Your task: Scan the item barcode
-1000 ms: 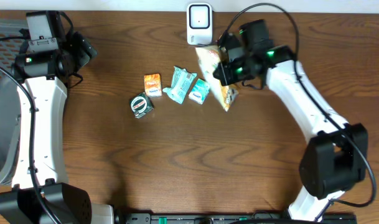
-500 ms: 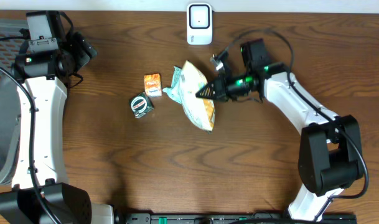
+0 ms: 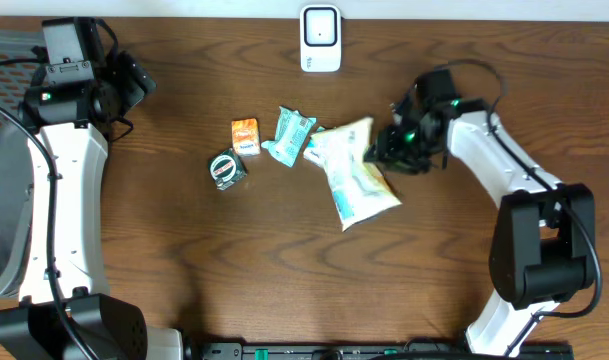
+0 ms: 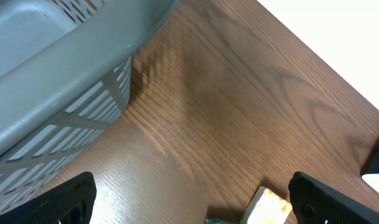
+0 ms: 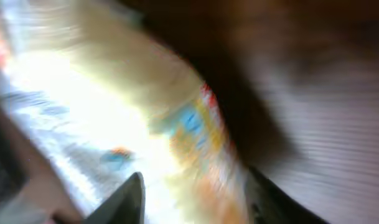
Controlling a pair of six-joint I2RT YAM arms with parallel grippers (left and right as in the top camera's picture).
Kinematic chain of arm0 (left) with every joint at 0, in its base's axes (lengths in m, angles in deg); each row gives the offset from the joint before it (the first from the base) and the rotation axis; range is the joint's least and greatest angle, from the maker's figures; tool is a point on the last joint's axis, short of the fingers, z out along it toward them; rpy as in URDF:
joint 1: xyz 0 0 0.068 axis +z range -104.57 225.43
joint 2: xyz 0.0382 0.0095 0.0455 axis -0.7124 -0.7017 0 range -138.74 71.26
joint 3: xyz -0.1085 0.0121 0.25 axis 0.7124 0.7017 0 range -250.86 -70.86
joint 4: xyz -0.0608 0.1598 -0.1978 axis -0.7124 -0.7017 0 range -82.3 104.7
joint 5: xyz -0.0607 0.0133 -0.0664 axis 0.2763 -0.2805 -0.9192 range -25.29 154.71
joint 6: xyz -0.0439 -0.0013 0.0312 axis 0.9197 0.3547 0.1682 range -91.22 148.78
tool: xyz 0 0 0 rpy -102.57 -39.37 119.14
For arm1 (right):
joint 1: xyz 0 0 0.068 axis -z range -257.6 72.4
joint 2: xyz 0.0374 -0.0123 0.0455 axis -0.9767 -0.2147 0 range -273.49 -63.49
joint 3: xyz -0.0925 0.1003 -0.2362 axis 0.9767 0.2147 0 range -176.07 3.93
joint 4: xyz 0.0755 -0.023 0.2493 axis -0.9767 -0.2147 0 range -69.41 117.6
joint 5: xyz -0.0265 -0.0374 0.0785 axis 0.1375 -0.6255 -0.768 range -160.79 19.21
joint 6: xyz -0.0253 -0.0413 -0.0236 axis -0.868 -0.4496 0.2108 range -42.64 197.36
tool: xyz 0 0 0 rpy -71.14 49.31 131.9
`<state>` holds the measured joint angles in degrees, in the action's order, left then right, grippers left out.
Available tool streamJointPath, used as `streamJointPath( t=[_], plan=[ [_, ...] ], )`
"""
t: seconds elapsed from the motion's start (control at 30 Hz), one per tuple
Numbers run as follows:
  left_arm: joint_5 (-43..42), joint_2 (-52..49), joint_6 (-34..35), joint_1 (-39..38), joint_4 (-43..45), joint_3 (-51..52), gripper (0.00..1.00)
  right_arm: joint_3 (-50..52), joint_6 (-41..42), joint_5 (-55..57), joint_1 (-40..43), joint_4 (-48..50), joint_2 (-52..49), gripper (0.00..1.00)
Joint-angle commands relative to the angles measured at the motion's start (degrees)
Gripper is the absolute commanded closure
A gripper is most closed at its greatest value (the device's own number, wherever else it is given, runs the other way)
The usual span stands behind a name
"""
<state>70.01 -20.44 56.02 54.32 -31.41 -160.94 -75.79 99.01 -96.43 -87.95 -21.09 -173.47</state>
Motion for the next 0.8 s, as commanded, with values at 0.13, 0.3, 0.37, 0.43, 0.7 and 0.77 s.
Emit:
streamJointPath(
  t=[0.13, 0.3, 0.37, 0.43, 0.7, 0.77],
  plan=[
    [0.74, -0.04, 0.94, 0.0, -0.07, -0.9, 0.02, -6.91, -7.61, 8.13, -0.24, -3.21, 0.22, 0.24],
    [0.74, -0.04, 0.94, 0.0, -0.07, -0.9, 0.02, -2.64, -9.66, 1.68, -0.26, -5.11, 0.17, 0.18],
    [0.74, -0.04, 0.94, 0.0, -0.07, -0.9, 0.02, 0.31, -9.99, -1.03, -0.24, -4.79, 0.17, 0.13],
    [0.76, -0.04, 0.94, 0.0, -0.07, -0.9, 0.02, 3.1, -9.94, -1.51, -0.24, -4.0, 0.17, 0.12],
    [0.74, -0.04, 0.94, 0.0, -0.07, -0.9, 0.02, 13.18, -12.79, -14.14, -0.24, 5.97, 0.17, 0.14],
    [0.74, -0.04, 0.94, 0.0, -0.07, -0.9, 0.02, 13.97, -12.79, -14.14, -0.24, 7.23, 0.17, 0.19]
  ],
)
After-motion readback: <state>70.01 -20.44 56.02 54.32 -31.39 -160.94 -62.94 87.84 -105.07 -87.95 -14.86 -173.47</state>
